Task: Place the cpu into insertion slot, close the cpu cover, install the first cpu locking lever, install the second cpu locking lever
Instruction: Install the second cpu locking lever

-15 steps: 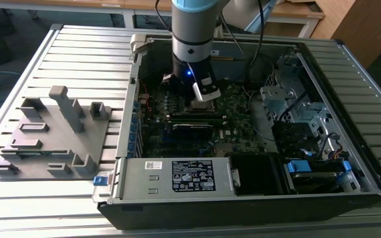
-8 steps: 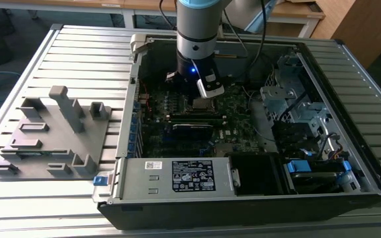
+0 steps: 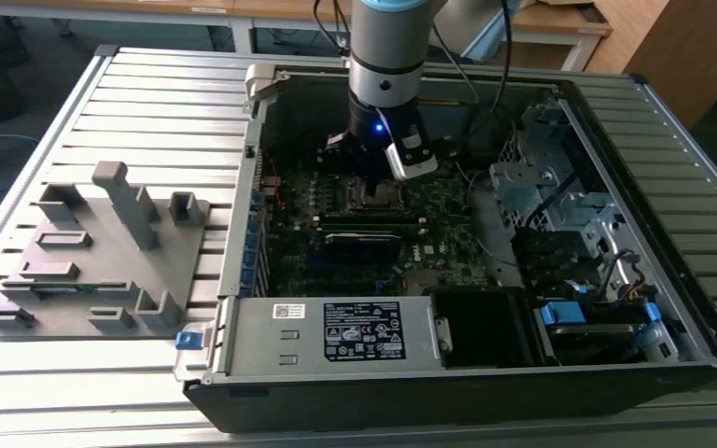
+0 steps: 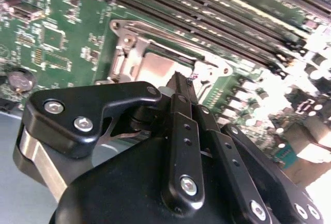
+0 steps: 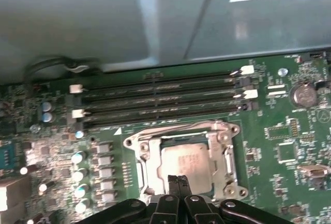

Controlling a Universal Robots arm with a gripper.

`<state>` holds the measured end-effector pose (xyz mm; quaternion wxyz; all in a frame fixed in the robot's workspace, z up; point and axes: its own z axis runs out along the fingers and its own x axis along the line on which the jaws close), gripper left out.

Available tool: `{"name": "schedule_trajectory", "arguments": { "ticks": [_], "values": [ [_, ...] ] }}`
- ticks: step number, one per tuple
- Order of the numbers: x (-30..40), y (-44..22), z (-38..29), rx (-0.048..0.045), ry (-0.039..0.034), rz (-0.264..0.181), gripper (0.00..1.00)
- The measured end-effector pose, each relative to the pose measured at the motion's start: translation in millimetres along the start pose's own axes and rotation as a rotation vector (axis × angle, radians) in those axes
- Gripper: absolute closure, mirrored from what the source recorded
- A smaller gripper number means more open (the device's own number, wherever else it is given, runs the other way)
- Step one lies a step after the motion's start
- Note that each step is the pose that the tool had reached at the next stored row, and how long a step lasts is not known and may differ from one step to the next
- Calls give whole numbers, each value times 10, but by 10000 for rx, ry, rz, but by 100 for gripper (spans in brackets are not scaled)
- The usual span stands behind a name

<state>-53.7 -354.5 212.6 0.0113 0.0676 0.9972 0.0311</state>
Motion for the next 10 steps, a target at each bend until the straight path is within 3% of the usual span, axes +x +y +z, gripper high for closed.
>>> {"name": "schedule_trajectory", "arguments": {
  "ticks": [5,6,8,9,10],
  "values": [
    [-23,31,3,89,-12,-1,89],
    [-22,34,3,148,-21,-3,89],
    [-21,41,4,353,-48,-9,89],
    [-21,43,4,416,-56,-11,89],
    [-21,44,4,422,-57,-12,89]
  ]
}}
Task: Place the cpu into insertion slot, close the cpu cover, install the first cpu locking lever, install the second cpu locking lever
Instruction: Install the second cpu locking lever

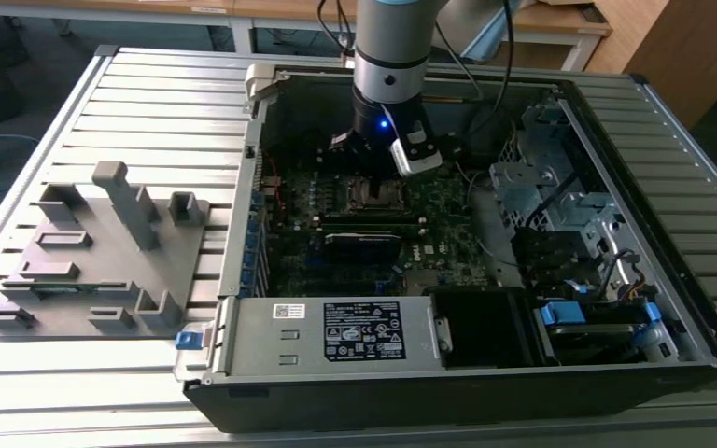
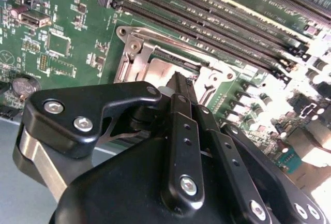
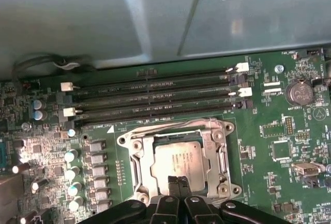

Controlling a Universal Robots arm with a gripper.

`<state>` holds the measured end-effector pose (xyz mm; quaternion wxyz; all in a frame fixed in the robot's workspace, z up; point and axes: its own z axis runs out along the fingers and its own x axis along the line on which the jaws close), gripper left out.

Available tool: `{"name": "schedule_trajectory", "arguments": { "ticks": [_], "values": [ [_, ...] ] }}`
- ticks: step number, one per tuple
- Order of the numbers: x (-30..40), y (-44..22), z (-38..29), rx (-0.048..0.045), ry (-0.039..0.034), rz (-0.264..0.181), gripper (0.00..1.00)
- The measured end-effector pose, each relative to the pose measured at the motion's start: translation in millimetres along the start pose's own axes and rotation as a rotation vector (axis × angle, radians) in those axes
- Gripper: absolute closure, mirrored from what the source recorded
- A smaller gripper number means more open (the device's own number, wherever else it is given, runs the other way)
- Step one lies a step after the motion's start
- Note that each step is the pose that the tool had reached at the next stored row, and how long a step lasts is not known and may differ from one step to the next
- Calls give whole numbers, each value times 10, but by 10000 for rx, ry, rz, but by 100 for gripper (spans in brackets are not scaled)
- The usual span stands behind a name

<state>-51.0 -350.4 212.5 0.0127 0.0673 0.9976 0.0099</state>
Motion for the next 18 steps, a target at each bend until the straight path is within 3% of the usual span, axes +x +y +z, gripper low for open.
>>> {"name": "schedule_trajectory", "arguments": {
  "ticks": [10,18],
  "values": [
    [-22,63,6,2,0,0,89],
    [-24,66,6,2,0,-5,89]
  ]
}}
